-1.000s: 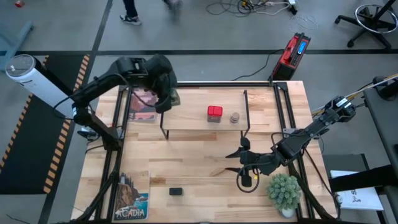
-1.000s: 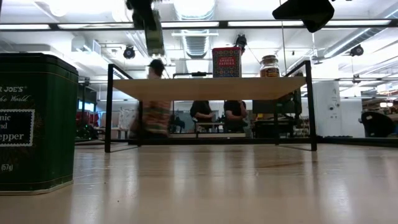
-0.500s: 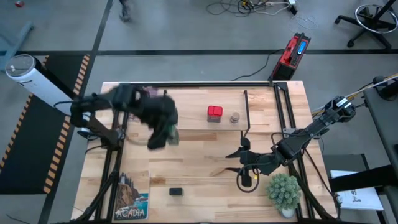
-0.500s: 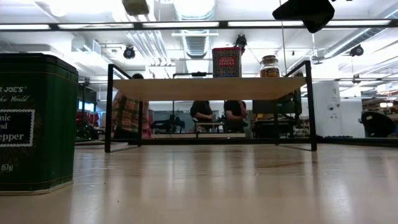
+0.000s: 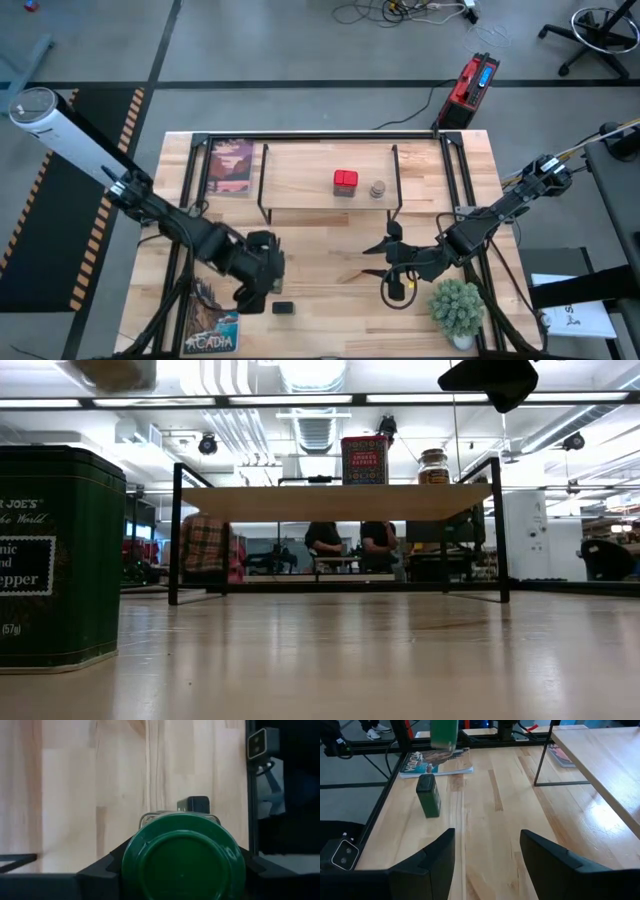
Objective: Shelf spices
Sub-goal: Remove the green seasoning bottle from the shelf
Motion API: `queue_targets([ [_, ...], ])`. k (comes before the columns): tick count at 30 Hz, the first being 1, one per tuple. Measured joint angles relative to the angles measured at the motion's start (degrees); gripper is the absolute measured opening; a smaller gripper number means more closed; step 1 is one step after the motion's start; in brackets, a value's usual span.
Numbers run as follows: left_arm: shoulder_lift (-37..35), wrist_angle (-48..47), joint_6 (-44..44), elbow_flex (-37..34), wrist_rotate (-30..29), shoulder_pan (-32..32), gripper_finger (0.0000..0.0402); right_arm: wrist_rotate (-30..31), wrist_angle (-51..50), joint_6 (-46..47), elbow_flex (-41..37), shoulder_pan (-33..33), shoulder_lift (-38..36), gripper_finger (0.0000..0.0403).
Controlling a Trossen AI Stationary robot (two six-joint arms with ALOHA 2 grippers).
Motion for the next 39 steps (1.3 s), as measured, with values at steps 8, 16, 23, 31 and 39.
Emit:
queue_targets([
  [8, 0.00, 9.55, -6.09, -9.58, -4.71, -1.18, 0.0189, 0.02, 0.42, -0.52, 0.00, -0.02, 0.00, 0.0199],
  [16, 0.00, 15.00, -6.76, -16.11, -4.67, -1.18, 0.0189, 0.02, 0.39, -0.89, 0.00, -0.04, 0.01, 0.0199],
  [23, 0.00, 19.72, -6.21, -20.80, -4.67, -1.14, 0.0189, 0.02, 0.40, -0.87, 0.00, -0.04, 0.01, 0.0199],
  [31, 0.04, 22.98, -5.44, -24.81, -4.69, -1.02, 0.0189, 0.02, 0.39, -0.95, 0.00, -0.04, 0.01, 0.0199],
  [39, 0.04, 23.39, -3.33, -25.28, -4.71, 0.62, 0.0189, 0.06, 0.42, -0.93, 0.00, -0.04, 0.01, 0.0199],
])
